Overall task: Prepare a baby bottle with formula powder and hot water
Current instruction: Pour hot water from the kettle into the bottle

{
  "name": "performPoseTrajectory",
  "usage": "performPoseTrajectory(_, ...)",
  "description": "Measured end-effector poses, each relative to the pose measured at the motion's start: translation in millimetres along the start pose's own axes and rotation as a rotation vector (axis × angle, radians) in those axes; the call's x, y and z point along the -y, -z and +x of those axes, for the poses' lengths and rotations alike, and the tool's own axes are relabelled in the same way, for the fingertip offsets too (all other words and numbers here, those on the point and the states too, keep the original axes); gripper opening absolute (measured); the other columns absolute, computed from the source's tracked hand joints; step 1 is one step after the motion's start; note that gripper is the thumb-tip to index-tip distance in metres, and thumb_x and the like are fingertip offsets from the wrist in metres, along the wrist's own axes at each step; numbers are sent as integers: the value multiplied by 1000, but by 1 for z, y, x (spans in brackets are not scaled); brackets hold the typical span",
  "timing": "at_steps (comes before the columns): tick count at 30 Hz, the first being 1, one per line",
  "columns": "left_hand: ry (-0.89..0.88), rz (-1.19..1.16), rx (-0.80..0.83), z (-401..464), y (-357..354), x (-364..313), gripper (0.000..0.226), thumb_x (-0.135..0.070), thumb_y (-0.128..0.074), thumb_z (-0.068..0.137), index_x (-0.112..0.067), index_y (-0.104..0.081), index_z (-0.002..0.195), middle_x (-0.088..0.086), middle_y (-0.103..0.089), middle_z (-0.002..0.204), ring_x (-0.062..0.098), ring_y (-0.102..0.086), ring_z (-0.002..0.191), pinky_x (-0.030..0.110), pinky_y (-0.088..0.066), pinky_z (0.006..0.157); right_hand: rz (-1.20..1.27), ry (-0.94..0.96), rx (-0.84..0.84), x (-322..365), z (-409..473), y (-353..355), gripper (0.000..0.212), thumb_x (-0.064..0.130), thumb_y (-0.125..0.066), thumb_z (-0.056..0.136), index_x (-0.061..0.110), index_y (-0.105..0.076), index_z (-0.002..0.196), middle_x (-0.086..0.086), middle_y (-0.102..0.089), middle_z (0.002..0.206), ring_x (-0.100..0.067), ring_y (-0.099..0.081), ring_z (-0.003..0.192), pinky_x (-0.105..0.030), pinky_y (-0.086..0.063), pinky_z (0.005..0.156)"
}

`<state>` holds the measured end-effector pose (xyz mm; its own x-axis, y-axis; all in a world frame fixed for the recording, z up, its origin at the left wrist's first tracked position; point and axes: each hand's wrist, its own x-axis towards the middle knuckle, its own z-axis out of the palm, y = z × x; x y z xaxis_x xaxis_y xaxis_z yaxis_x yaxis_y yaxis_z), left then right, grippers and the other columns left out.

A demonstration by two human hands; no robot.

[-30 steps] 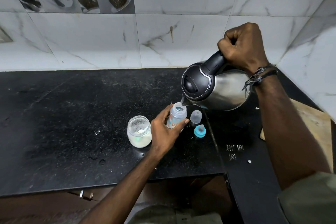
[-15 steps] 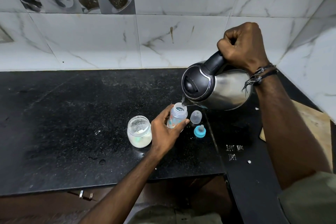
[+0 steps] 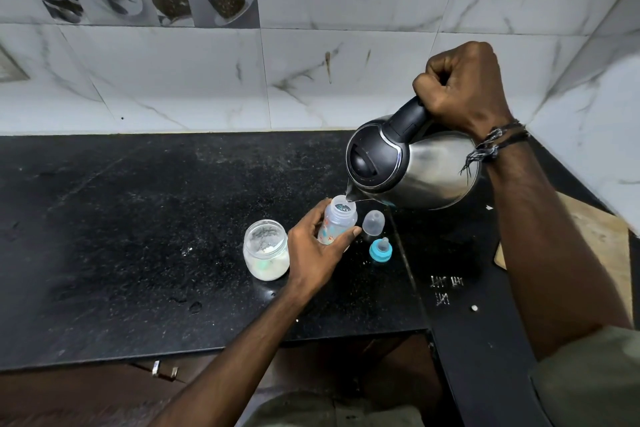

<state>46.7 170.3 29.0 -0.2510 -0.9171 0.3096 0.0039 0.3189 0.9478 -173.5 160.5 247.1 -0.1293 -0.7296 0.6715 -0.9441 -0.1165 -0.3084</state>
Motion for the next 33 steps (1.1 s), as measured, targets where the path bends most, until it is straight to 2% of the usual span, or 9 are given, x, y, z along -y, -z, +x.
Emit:
performPoseTrajectory(7,14,-2,-1,-2,0,3,48,-19,-90,79,-16,-71,123,-5,-77,115,15,-72,108,33,-58,94,-7,-6,2,1,-3,1,31,28,-48,64,12,-31,44,-5,-23,43,-20,-26,46,-25,-18,48)
performPoseTrajectory(18,14,0,-2,-3,-1,4,52,-23,-91,78,-15,-70,125,-4,-77,118,14,-72,111,30,-57,95,-4,-4,0,2,-5,4,31,27,-49,64,9,-32,45,-5,-23,43,-20,-25,47,-26,-19,48)
performPoseTrajectory(24,-5,0,1,-5,1,0,44,-15,-90,79,-18,-72,119,-8,-78,109,12,-72,102,23,-55,88,14,-10,5,4,-6,4,30,27,-48,64,9,-34,45,-5,-23,43,-19,-24,46,-25,-19,48)
performPoseTrajectory(30,-7,9,-7,-5,2,-1,46,-15,-90,79,-15,-72,121,-8,-77,111,9,-72,103,20,-54,87,16,1,10,6,-5,4,29,27,-48,64,9,-35,45,-5,-23,43,-18,-24,46,-25,-18,48)
performPoseTrajectory(33,-9,13,-11,-5,3,1,47,-18,-90,79,-16,-72,122,-7,-77,112,11,-72,104,22,-55,88,11,1,14,6,-5,3,29,27,-48,64,9,-35,45,-5,-24,43,-18,-24,45,-25,-18,47)
